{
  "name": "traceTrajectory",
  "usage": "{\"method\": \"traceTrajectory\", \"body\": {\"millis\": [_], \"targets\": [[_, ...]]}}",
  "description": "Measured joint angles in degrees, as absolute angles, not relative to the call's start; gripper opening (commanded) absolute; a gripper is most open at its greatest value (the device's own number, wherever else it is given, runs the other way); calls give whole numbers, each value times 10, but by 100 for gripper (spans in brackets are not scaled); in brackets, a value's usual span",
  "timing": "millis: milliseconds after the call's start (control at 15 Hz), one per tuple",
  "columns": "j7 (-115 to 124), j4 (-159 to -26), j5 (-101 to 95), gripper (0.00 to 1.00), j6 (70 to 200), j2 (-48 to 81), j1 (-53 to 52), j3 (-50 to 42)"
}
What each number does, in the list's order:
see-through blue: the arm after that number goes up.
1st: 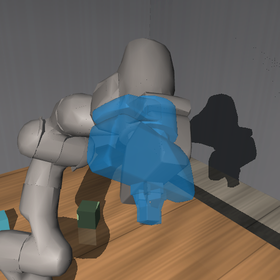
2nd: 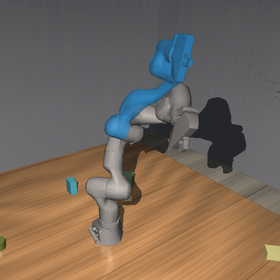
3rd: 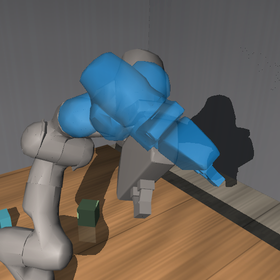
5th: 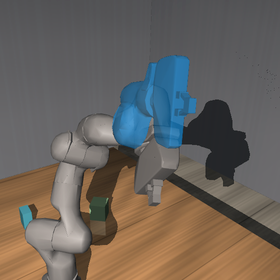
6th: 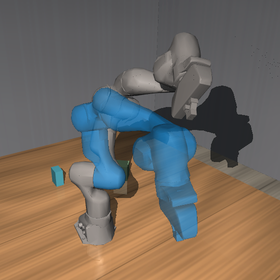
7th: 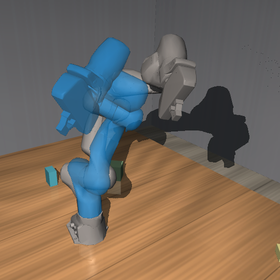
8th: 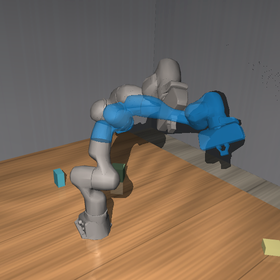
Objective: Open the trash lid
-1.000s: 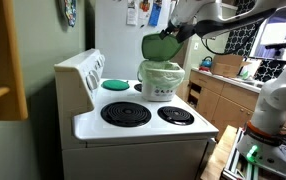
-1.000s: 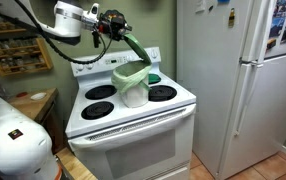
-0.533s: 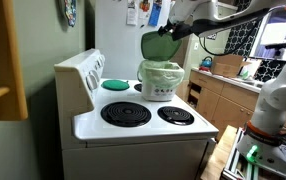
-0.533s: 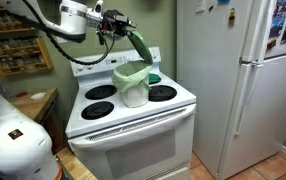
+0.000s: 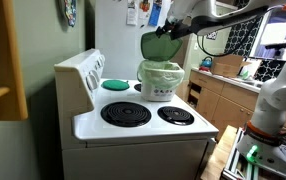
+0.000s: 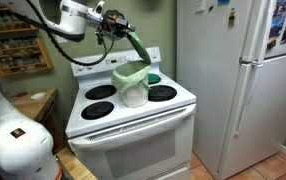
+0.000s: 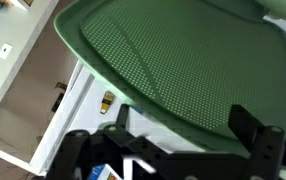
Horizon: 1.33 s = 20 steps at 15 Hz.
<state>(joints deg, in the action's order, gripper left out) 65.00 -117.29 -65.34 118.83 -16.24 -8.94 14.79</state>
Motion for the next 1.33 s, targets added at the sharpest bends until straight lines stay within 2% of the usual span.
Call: {"method": "traceTrajectory", "body": {"millis": [867, 1333], "targets": [[607, -1173, -559, 100, 1122, -224, -120, 175], [599, -1173, -393, 100, 1080, -258, -138, 180]]}}
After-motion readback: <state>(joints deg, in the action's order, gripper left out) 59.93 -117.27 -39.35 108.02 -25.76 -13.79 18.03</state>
